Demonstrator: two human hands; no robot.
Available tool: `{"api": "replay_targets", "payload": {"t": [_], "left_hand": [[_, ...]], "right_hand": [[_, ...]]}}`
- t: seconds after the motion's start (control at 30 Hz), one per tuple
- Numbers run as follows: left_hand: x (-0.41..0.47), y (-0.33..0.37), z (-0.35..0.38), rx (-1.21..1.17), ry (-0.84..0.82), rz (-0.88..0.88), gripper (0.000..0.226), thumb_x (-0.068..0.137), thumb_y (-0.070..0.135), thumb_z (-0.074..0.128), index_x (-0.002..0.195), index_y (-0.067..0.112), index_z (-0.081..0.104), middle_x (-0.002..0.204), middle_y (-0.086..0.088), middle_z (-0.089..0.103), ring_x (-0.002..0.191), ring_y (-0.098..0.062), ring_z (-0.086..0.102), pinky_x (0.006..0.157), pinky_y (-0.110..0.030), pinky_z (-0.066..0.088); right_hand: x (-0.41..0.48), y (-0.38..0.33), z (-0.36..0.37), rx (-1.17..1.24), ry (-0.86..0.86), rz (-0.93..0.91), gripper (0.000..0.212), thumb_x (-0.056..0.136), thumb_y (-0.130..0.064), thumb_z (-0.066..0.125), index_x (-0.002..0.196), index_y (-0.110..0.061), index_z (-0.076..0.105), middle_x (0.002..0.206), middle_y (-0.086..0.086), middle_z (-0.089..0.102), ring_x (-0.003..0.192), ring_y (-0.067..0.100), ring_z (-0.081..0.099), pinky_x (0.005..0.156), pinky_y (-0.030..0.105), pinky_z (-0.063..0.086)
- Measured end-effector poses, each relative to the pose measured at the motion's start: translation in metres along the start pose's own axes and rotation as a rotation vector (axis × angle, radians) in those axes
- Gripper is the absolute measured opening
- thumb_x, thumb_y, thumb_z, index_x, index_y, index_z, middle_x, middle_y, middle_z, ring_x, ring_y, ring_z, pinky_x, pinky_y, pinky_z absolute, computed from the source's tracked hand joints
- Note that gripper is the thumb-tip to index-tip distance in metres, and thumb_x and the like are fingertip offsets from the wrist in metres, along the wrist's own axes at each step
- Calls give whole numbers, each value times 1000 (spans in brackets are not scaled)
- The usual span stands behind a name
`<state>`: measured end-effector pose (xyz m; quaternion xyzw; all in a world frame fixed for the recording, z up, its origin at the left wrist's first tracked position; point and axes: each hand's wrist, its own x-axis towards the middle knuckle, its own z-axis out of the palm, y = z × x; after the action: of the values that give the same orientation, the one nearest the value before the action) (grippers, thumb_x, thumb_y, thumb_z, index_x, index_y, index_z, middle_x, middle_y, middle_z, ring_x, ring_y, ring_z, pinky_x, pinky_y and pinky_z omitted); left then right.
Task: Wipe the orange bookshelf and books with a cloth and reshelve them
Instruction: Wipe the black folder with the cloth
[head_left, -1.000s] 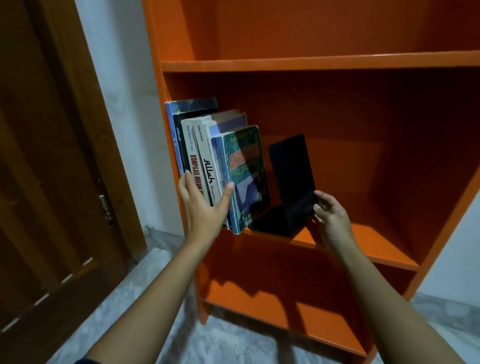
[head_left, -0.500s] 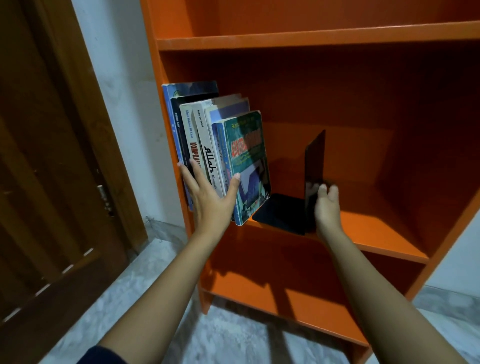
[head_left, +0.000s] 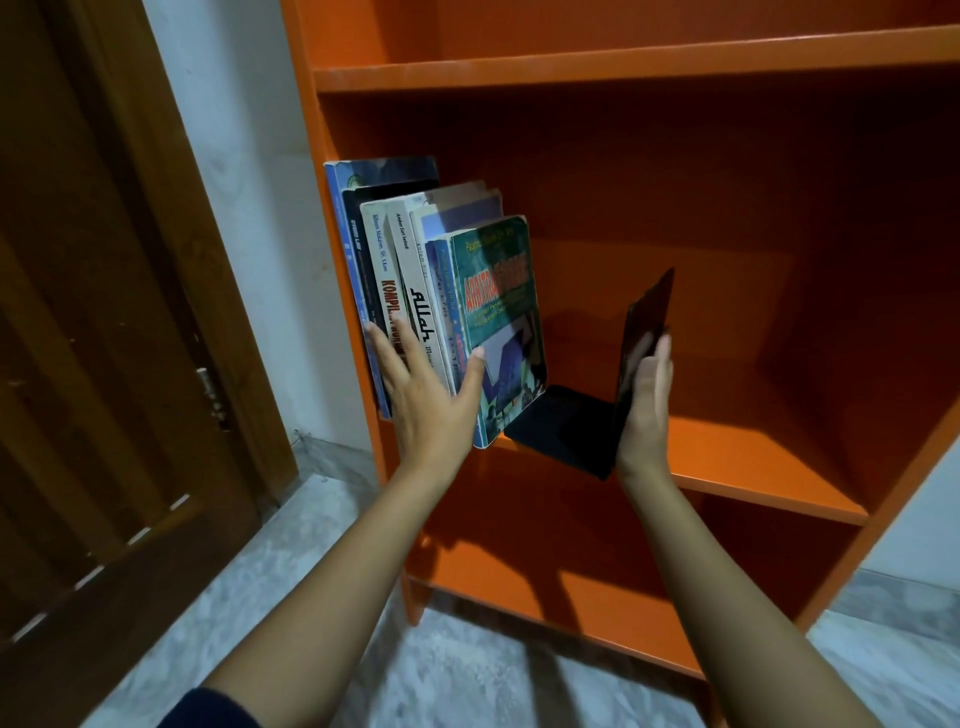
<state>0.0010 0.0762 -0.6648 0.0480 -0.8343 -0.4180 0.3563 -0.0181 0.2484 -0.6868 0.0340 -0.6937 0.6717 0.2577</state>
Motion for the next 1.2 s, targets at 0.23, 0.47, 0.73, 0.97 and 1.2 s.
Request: {"api": "replay_targets", "payload": {"t": [0.23, 0.47, 0.73, 0.97, 1.2], "left_hand": [[4, -6, -1, -39, 46, -2, 98, 83, 53, 60, 150, 18, -2, 158, -7, -7, 146, -21, -3, 115, -34, 10], [12, -15, -1, -49, 22, -64, 113, 73, 61, 66, 149, 24, -10, 158, -6, -12, 146, -22, -4, 118, -44, 14], [15, -26, -4, 18, -20, -67, 127, 55, 74, 69, 144, 42, -16, 143, -13, 15, 131, -33, 27, 104, -40, 33], [11, -24, 4, 46, -156, -119, 140, 55, 61, 80, 133, 47, -35, 144, -20, 7, 131, -43, 28, 106, -53, 28], [14, -20, 13, 43, -68, -155, 136, 57, 54, 83, 138, 45, -26, 117, -15, 33, 93, -25, 42, 85, -34, 33]], "right_hand": [[-2, 1, -17, -192, -230, -92, 121, 49, -99, 34, 145, -41, -10, 158, -8, -13, 137, -1, -16, 109, 35, -2], [1, -11, -28, -231, -252, -39, 138, 34, -91, 58, 148, -38, 0, 142, -25, 3, 122, -18, -2, 104, 23, 7], [0, -14, -26, -226, -244, -32, 120, 47, -68, 61, 148, -38, 3, 158, -6, -3, 125, -9, -3, 101, 27, 7], [2, -9, -25, -228, -237, -87, 117, 52, -67, 61, 149, -32, 6, 141, -18, 11, 131, -3, 8, 105, 27, 14], [3, -5, -24, -210, -240, -96, 112, 54, -65, 62, 147, -38, 5, 146, -16, 10, 135, -1, 7, 106, 27, 13]]}}
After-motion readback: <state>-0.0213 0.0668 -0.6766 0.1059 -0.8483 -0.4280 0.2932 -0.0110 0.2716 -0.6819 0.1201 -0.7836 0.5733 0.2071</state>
